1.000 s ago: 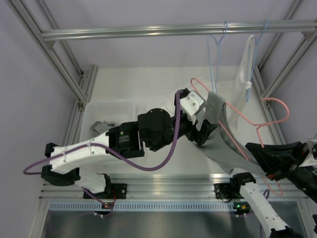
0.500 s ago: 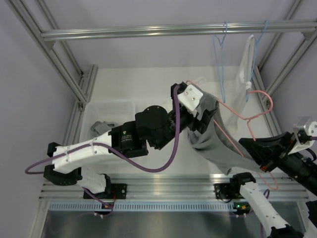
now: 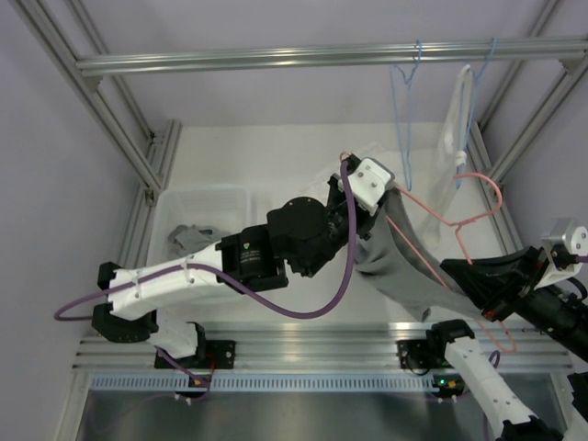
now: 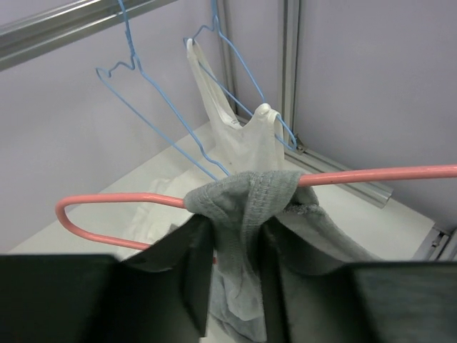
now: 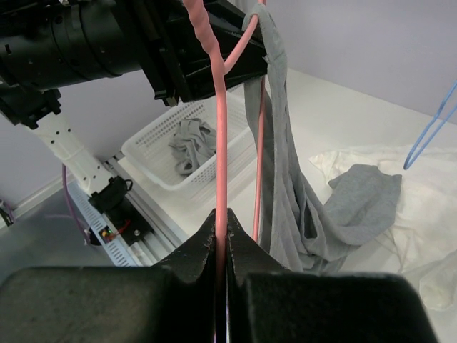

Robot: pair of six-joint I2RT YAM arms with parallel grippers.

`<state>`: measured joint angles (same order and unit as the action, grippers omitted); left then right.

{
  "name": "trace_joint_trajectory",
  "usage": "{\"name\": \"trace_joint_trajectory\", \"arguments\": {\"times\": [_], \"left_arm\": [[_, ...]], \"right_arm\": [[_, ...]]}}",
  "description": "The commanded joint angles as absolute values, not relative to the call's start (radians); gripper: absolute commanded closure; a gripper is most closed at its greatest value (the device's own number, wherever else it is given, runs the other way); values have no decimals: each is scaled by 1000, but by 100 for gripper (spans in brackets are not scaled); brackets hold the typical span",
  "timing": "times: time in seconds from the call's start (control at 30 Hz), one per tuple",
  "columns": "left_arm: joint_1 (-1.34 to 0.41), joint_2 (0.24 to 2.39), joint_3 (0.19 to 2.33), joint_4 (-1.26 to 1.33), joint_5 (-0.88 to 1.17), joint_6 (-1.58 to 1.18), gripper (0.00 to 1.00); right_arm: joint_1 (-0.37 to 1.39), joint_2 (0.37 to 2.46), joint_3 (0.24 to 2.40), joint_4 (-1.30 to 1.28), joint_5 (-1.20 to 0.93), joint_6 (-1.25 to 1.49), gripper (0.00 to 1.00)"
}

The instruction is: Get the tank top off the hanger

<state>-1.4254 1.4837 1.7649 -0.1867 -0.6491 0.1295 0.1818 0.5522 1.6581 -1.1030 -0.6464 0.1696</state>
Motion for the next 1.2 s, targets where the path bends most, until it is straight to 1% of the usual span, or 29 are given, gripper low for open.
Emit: {"name": "trace_joint_trajectory", "arguments": {"times": [0.0, 0.03, 0.07, 0.1, 0.3, 0.43, 0.57, 0.83, 0.93, 1.03, 1.17], "left_arm": [[-1420, 1444, 1755, -121, -660, 129, 73], [-1420, 1442, 1752, -118, -664, 127, 80], [-1420, 1442, 1753, -118, -672, 129, 95], [-1419, 1445, 1756, -118, -693, 129, 100], [-1402, 1471, 1853, -118, -816, 133, 100], [-1361, 1486, 1919, -121, -929, 135, 100], [-1315, 1473, 1939, -133, -963, 135, 100], [-1286, 1470, 1941, -193, -953, 118, 100], [-1241, 1463, 1937, -230, -957, 51, 100], [-1188, 1442, 1939, -261, -951, -40, 100], [-1154, 1427, 1936, -279, -919, -48, 100]], "right_arm": [[202, 577, 1684, -1049, -658, 178, 100], [202, 578, 1683, -1049, -658, 176, 100], [202, 580, 1681, -1049, -658, 175, 100], [202, 583, 1681, -1049, -658, 173, 100], [207, 568, 1628, -1052, -660, 164, 100], [221, 555, 1611, -1054, -686, 155, 100], [253, 558, 1623, -1058, -704, 143, 100], [262, 555, 1640, -1049, -701, 124, 100], [278, 554, 1652, -1058, -703, 120, 100], [294, 561, 1658, -1091, -658, 106, 100], [317, 577, 1655, -1123, -571, 78, 100]]}}
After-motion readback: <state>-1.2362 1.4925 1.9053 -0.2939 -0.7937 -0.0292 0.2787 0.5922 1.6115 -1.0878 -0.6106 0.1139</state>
